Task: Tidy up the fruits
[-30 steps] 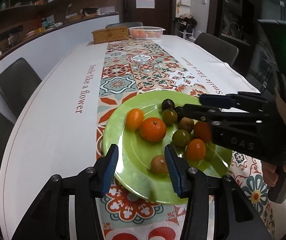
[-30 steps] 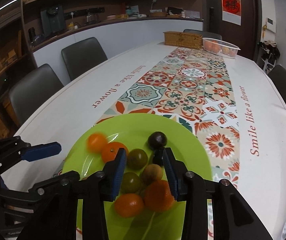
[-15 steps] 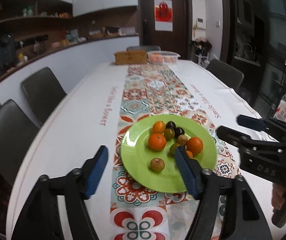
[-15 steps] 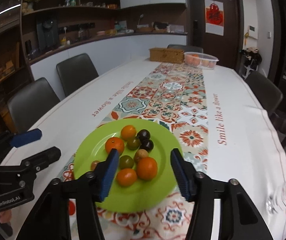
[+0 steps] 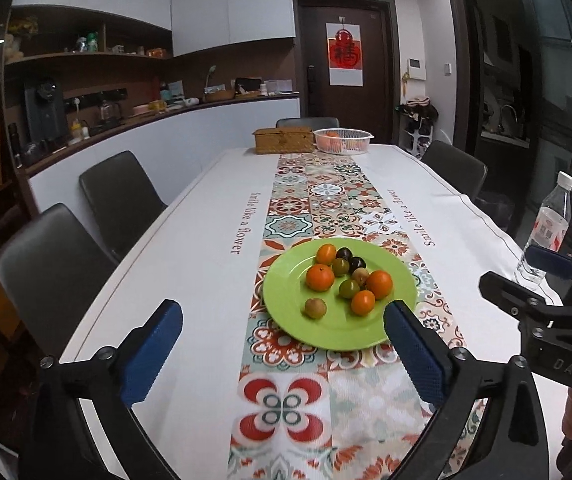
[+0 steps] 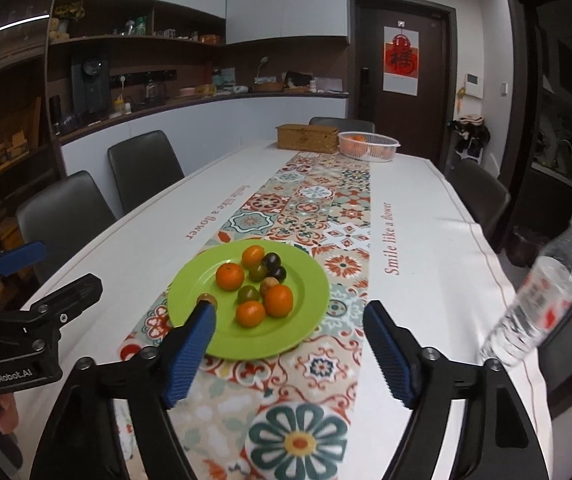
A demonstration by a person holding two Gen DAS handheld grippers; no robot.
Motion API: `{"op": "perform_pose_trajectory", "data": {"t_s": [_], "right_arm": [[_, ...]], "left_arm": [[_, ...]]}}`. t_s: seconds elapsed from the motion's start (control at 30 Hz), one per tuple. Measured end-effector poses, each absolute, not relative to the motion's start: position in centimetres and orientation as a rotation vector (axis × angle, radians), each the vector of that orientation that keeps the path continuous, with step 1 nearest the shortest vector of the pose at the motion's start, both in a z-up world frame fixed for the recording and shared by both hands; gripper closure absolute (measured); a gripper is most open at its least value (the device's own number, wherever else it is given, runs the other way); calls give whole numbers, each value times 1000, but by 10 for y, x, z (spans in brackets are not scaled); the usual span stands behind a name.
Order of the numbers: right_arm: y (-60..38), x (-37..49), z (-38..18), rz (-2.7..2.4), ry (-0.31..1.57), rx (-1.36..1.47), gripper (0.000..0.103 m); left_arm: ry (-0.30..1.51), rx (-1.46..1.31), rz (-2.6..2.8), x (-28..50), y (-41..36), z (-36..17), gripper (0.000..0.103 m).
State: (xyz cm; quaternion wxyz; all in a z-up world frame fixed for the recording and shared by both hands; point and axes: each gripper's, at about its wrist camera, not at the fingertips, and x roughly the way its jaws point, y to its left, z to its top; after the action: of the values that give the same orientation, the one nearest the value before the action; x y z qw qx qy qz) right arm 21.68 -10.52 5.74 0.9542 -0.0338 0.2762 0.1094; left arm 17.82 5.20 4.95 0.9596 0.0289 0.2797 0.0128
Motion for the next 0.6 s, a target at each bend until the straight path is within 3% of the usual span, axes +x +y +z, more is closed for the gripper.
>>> {"op": "perform_pose_trajectory", "data": {"t_s": [0.23, 0.6], "right_arm": [[-114, 177, 65, 210, 548, -53, 17], [-126, 126, 73, 194, 518, -42, 17]], "left_arm": [[572, 48, 26, 144, 45, 54, 0], [555, 45, 11, 98, 34, 60, 0]]}}
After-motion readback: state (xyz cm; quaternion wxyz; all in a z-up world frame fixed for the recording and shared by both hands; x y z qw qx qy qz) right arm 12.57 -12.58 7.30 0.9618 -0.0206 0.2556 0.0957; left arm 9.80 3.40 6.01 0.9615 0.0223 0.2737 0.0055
